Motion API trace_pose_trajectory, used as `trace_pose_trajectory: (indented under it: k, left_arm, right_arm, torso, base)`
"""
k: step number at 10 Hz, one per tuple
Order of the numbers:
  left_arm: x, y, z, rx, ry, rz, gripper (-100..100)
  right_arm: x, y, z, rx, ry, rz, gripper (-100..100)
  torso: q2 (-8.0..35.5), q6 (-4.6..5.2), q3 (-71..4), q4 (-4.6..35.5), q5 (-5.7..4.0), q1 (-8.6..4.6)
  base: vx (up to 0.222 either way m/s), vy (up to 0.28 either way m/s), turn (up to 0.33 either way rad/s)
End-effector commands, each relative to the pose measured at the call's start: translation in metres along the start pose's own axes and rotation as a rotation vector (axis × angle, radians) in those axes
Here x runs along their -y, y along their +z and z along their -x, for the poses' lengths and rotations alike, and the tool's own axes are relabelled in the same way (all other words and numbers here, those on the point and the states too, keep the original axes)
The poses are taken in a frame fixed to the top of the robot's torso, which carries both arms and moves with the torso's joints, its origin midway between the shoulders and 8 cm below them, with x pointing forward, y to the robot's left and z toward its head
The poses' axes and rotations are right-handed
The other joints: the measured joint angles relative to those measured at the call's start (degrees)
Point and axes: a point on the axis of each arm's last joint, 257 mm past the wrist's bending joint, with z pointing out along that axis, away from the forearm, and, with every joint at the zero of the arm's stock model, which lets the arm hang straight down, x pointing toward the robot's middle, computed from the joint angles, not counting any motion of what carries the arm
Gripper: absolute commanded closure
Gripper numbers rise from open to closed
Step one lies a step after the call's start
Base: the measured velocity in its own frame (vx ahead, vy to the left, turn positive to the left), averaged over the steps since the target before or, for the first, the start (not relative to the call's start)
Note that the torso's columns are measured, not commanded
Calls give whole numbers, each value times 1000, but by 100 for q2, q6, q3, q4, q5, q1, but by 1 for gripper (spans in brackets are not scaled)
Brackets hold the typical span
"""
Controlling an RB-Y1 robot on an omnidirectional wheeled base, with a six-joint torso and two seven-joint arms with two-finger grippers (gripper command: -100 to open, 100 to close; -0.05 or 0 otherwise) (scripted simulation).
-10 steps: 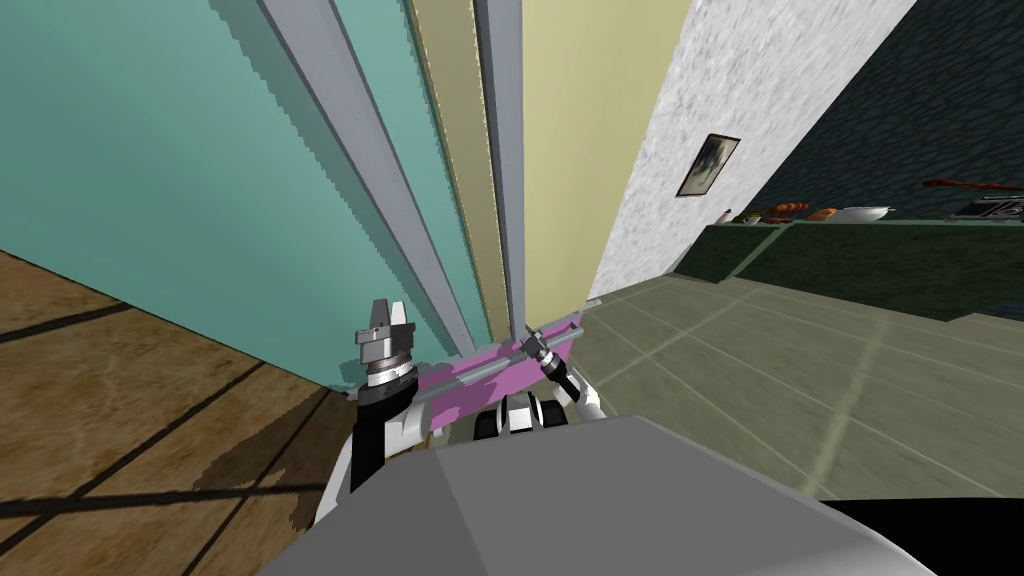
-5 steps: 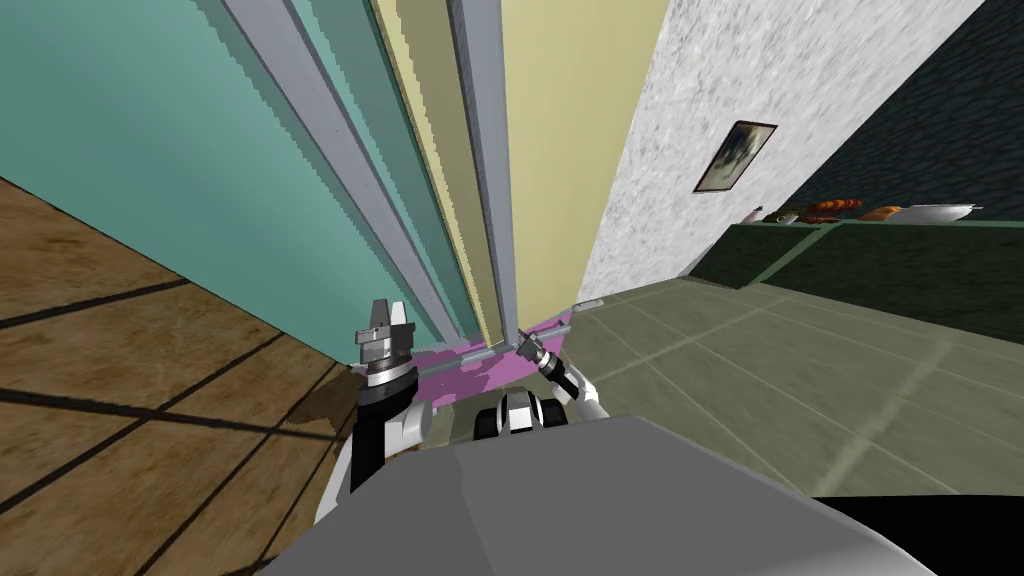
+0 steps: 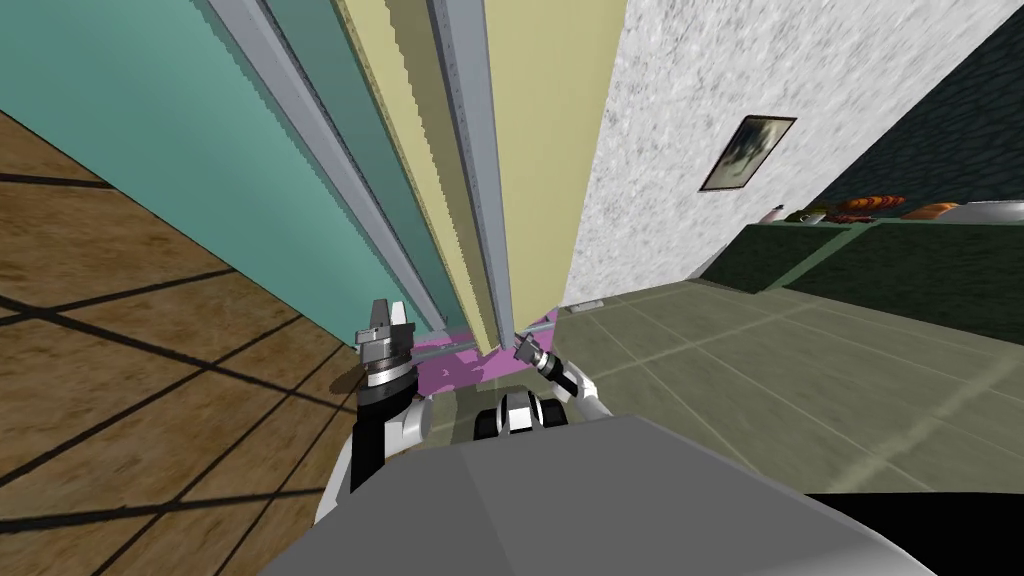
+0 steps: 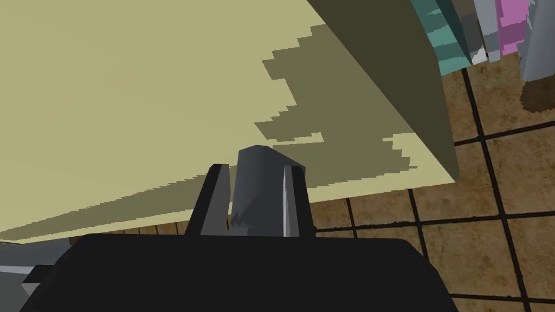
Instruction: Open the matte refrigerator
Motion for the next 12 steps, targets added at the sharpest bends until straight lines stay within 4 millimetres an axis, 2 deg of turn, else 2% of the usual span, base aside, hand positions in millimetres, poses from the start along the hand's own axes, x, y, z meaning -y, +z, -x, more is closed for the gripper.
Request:
trace_pose_trajectory:
  k: [1,8,9,10,12]
  left_arm:
    - [0,0,0,0,0,0,0]
    - [0,0,0,0,0,0,0]
    - [0,0,0,0,0,0,0]
    - [0,0,0,0,0,0,0]
    - [0,0,0,0,0,0,0]
  right_arm:
    - [-7,6,17,64,23,24,100]
    - [-31,8,62,234,98,127,100]
    - [-30,3,50,192,89,125,100]
    - [-35,2,53,180,85,120,100]
    - [-38,4,56,171,77,108,100]
  torso:
    - [-5,8,0,0,-5,-14]
    - [47,14,26,20,-10,-23]
    - [59,8,32,22,-6,-7]
    - [28,8,18,15,2,27]
    - [-8,1,-4,-5,-3,1]
  base:
    - [-36,-186,124]
    - [-55,-226,120]
    - [-34,-109,7]
    - [2,-161,280]
    - [23,-197,337]
